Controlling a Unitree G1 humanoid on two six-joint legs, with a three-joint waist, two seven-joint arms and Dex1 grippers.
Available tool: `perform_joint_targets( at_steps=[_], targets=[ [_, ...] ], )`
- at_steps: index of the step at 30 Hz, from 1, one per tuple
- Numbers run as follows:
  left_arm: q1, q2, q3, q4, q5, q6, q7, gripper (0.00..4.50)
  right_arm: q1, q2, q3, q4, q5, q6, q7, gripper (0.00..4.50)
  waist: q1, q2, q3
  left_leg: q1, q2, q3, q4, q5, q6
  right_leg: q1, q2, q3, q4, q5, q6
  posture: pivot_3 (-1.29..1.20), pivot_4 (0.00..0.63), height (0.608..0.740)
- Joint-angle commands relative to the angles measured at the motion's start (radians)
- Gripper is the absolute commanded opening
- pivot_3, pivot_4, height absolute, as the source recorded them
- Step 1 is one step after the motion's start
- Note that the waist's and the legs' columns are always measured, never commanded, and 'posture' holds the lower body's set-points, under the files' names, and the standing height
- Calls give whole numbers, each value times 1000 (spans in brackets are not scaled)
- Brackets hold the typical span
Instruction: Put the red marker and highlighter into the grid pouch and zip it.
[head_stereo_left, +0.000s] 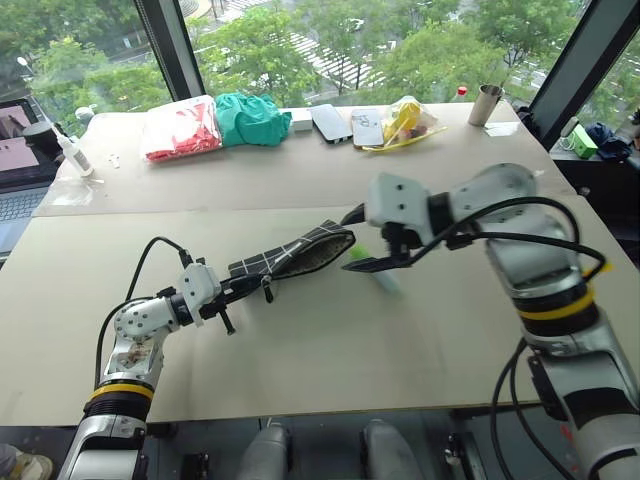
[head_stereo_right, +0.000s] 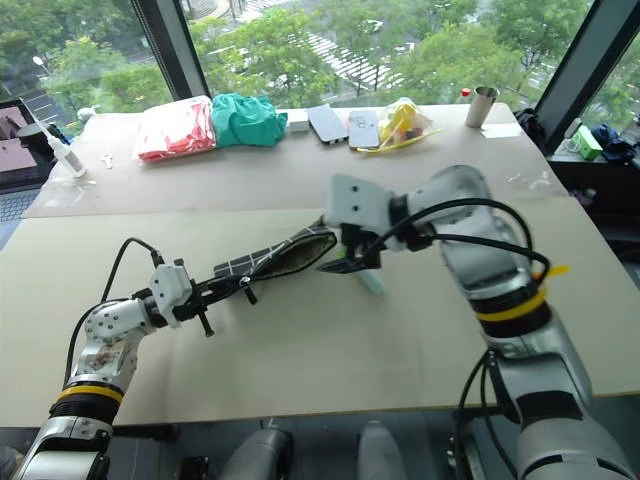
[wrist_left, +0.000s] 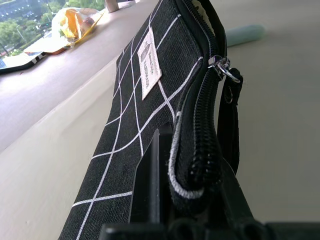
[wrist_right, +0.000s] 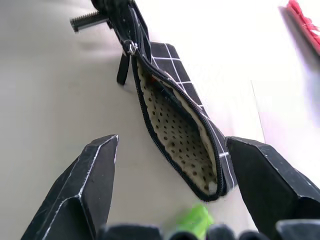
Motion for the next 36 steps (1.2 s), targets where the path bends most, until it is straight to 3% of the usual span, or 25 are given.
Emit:
perform_joint_targets(
  at_steps=[1,6,12,24,29,32,36],
  targets=[
    [0,4,13,-16,-8,-17,-1,0,71,-61,-79,9,14,20,-66,3803,0,0,0,0,0,1,0,0,0,0,0,1,0,0,0,0,150,740],
    [19,11,19,-30,-10,-16,3,0,180,-20,-32,44,-97,179,-324,3803,-4,0,0,1,0,2,0,0,0,-1,0,1,1,0,0,0,150,740],
    [27,14,21,-42,-8,-9,8,0,155,119,-53,-8,-37,438,-466,3803,-9,0,0,0,0,2,0,0,0,-3,0,3,3,0,0,0,150,740],
    [35,11,20,-51,-6,-7,20,0,213,100,82,-3,-65,476,-589,3803,-2,0,0,0,-1,1,0,0,0,-1,0,2,0,0,0,0,150,740],
    [35,11,22,-54,-6,-7,26,0,220,167,80,77,-64,489,-675,3803,-5,0,0,2,0,2,0,0,0,0,0,2,1,0,0,0,150,740],
    [36,10,21,-59,-6,-6,30,0,239,165,93,107,-85,453,-706,3140,-7,-1,-1,4,1,2,0,0,0,2,1,2,1,0,-1,0,150,740],
    [41,10,19,-72,-4,-3,38,0,255,130,59,102,-54,430,-680,1876,-2,-1,-1,5,0,2,0,0,0,3,0,3,1,0,-1,0,150,740]
  ],
)
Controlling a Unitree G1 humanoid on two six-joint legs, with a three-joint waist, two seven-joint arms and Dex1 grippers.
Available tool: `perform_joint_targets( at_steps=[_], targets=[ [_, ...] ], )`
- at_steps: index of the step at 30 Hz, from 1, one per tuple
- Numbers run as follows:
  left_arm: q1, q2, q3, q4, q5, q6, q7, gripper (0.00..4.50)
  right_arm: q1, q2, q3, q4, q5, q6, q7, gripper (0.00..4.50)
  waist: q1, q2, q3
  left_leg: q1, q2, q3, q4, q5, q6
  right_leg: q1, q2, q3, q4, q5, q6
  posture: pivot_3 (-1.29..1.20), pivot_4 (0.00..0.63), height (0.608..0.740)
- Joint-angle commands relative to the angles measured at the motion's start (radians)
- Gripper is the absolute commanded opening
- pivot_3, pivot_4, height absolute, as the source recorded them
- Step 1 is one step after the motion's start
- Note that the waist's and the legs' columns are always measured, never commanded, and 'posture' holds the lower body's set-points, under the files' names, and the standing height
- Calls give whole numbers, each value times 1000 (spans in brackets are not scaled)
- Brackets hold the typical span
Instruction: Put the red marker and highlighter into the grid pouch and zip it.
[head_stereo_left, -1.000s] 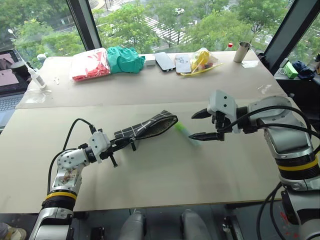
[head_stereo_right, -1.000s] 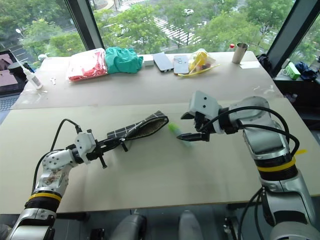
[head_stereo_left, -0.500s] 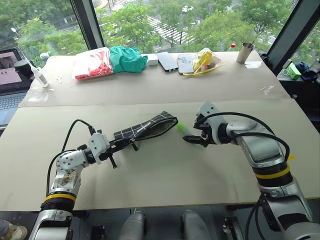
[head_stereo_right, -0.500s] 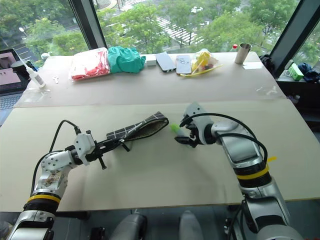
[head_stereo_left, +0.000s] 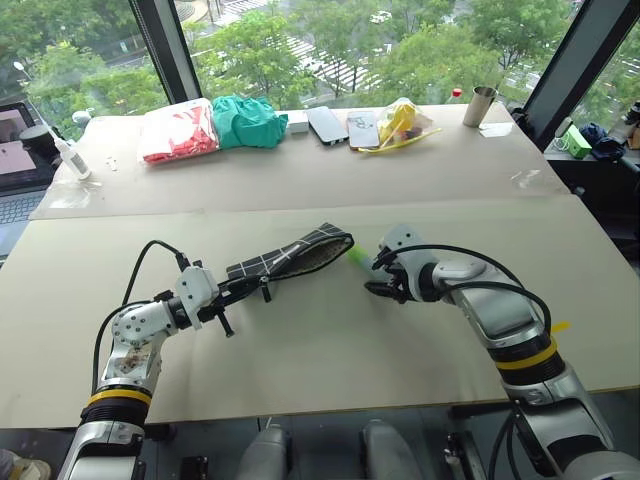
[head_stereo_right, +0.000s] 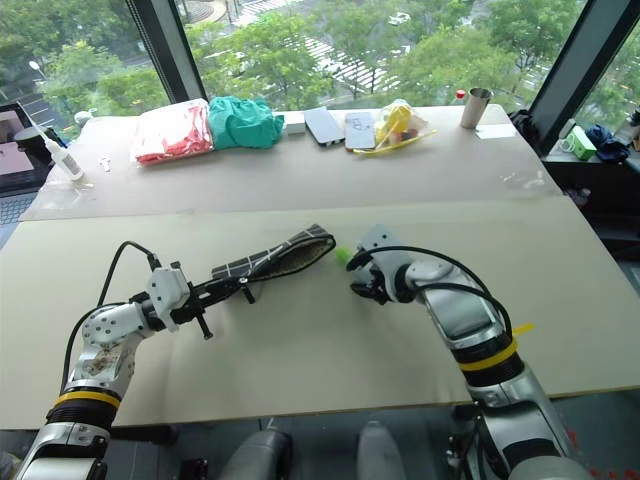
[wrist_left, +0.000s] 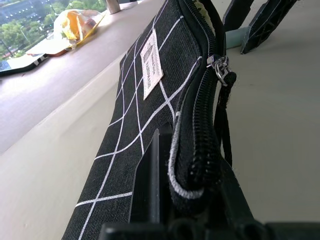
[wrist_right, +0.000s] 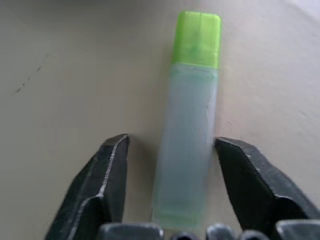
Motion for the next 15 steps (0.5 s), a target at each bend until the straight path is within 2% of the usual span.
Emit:
perform_joint_targets(
  at_steps=[1,3,10,15],
  targets=[
    [8,5,12,-45,-4,-3,15,0,26,-52,-19,35,-3,-13,-4,1349,4,0,0,0,0,0,0,0,0,1,0,0,0,0,0,0,150,740],
    [11,3,11,-54,-3,1,21,0,14,-80,-33,37,7,-18,13,1022,11,0,0,0,-1,0,0,0,0,1,0,0,-1,0,0,0,150,740],
    [26,-5,0,-76,-1,6,34,0,-37,-266,-21,-29,37,-88,166,1022,27,0,0,-1,-1,0,0,0,0,1,-1,0,-3,0,0,0,150,740],
    [17,1,-1,-64,-2,5,24,0,-103,-464,-43,-124,70,-231,374,1022,21,2,1,-5,-1,2,0,0,0,-3,0,0,-3,0,0,0,150,740]
  ],
)
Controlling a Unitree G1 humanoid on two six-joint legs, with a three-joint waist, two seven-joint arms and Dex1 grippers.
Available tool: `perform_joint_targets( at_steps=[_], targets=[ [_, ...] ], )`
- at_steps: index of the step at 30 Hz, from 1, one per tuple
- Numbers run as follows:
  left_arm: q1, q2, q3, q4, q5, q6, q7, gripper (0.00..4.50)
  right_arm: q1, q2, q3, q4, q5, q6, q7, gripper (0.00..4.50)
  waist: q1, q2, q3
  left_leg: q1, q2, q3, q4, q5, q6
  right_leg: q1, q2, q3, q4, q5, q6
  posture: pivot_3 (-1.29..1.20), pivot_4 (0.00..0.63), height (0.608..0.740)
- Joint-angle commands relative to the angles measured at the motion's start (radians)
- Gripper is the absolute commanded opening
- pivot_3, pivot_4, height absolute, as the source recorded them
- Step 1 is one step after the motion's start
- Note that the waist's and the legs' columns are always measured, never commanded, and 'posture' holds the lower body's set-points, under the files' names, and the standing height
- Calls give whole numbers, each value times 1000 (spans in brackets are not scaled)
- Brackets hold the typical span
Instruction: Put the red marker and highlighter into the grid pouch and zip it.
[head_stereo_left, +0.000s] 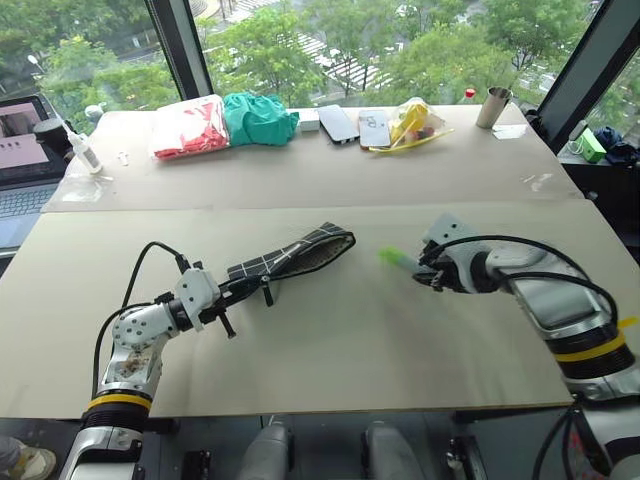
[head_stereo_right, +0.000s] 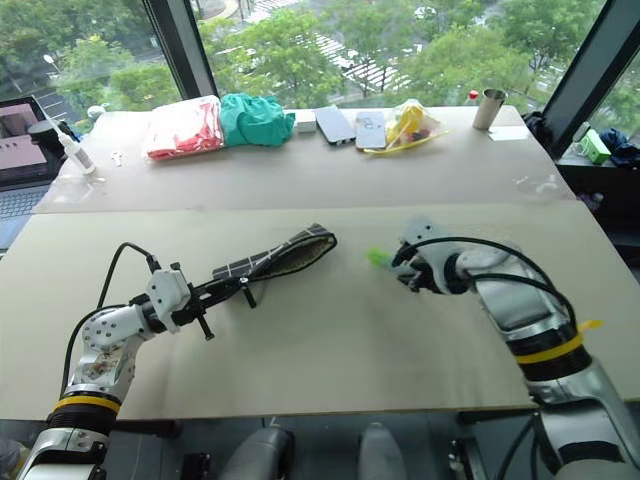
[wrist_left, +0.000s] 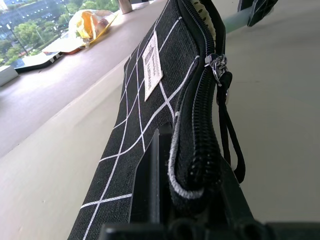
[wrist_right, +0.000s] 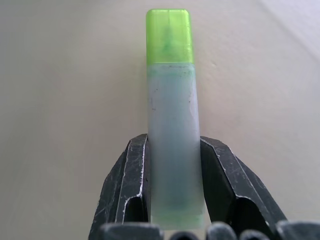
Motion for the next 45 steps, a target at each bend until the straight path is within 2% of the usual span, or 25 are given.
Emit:
perform_joint_targets(
  at_steps=[1,3,9,14,29,38,45],
  targets=[
    [-14,6,3,-13,-3,-1,-6,0,-51,-116,-28,-158,54,-120,176,1022,-2,0,0,0,0,0,0,0,0,0,0,0,0,0,0,0,150,740],
    [-20,7,2,-3,-2,-5,-12,0,-69,-126,1,-227,75,-121,221,1022,-6,0,0,0,1,0,0,-1,1,1,1,-1,-1,0,0,0,150,740],
    [-34,3,-3,8,-2,-10,-19,0,-153,-24,95,-275,50,-75,196,1022,-18,0,0,0,1,0,0,-1,2,1,1,-1,-1,0,0,0,150,740],
    [-29,0,-7,7,-2,-14,-23,0,-232,59,153,-198,7,-73,159,1022,-17,0,0,0,1,-1,0,-1,1,0,0,-1,-1,0,0,0,150,740],
    [-28,-11,-13,4,0,-12,-17,0,-319,132,293,-80,-124,-203,202,1022,-20,0,0,-1,1,-1,0,-1,1,-1,0,-1,-1,0,0,0,150,740],
    [-46,-19,-21,23,6,-17,-24,0,-394,301,444,16,-251,-299,217,1022,-24,0,0,-1,1,-2,0,0,1,-2,0,-1,1,0,0,0,150,740],
    [-53,-27,-26,27,8,-21,-22,0,-407,409,440,134,-318,-398,170,1022,-24,0,0,0,0,-3,0,0,-1,-2,1,-1,2,0,0,0,150,740]
  ],
)
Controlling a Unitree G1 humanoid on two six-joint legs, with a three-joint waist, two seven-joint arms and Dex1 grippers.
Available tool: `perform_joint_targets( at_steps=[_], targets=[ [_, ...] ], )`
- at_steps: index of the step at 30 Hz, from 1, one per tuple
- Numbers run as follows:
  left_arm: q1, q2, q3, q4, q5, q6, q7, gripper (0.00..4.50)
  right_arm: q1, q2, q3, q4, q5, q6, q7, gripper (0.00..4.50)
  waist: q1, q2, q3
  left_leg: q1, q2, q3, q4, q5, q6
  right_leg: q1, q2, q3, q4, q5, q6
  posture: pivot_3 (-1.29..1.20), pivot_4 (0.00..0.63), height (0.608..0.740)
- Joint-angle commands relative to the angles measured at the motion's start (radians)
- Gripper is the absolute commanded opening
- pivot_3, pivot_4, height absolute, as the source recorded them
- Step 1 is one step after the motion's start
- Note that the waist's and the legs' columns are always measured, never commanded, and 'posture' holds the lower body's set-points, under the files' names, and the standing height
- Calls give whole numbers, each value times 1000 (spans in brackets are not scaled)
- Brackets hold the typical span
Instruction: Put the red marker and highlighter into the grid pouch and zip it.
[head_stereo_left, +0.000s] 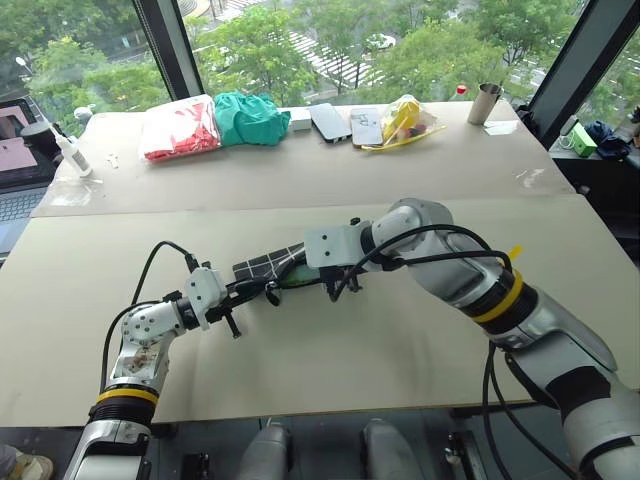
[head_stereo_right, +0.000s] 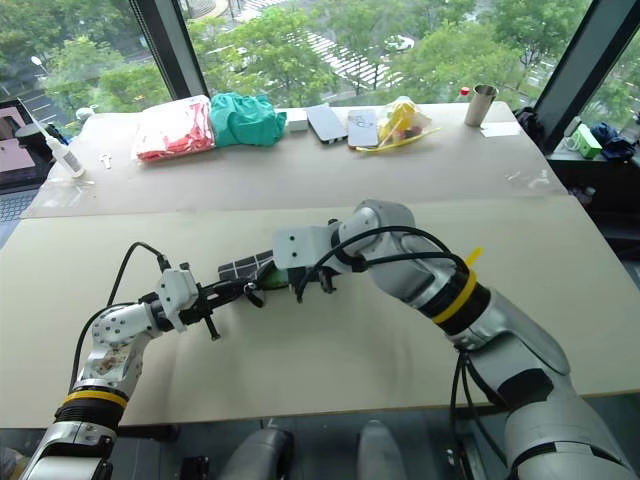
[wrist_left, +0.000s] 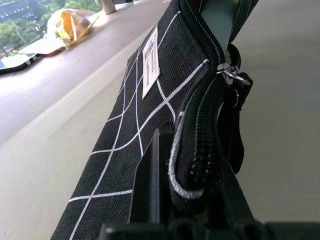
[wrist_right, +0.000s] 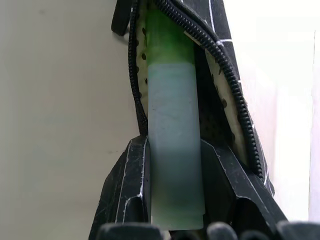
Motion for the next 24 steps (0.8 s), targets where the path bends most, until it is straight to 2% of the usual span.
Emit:
perform_joint_targets(
  at_steps=[1,3,5,6,12,15,19,22,24],
  targets=[
    [-17,-8,-3,-27,0,-18,-1,0,-13,55,-23,30,-26,-68,-50,1022,0,0,0,0,0,0,0,0,0,0,0,0,0,0,0,0,150,740],
    [-17,-9,-3,-27,0,-18,0,0,-4,73,-28,64,-48,-105,-87,1022,-1,0,0,0,0,-1,0,0,0,0,0,0,0,0,0,0,150,740],
    [-16,-9,-1,-24,-1,-19,2,0,16,93,-52,88,-51,-125,-128,2049,-1,0,0,0,0,-1,0,0,0,0,0,0,0,0,0,0,150,740],
    [-15,-9,0,-22,-1,-21,2,0,27,101,-70,88,-35,-112,-125,2264,-1,0,0,0,0,-1,0,0,0,0,0,0,1,0,0,0,150,740],
    [-13,-8,3,-10,-1,-29,-4,0,32,98,-159,51,35,38,-54,4330,2,0,0,0,0,-1,0,1,-1,0,0,0,1,0,0,0,150,740],
    [-17,-8,5,-2,-1,-32,-6,0,2,77,-243,34,86,88,-40,4330,2,0,0,0,0,-2,0,1,-1,0,0,0,1,0,0,0,150,740],
    [-18,-10,5,4,-3,-34,-7,0,-7,-4,-355,-23,191,131,38,4330,3,0,0,0,0,-2,0,0,-1,0,0,0,0,0,0,0,150,740],
    [-18,-10,4,8,-3,-37,-6,0,48,-95,-429,-111,289,157,113,4330,3,0,0,-1,0,-2,0,0,0,0,0,0,0,0,0,0,150,740],
    [-16,-11,6,7,-3,-38,-4,0,116,-133,-487,-191,378,249,136,4330,4,0,0,-1,0,-1,0,0,0,0,0,0,-1,0,0,0,150,740]
  ],
)
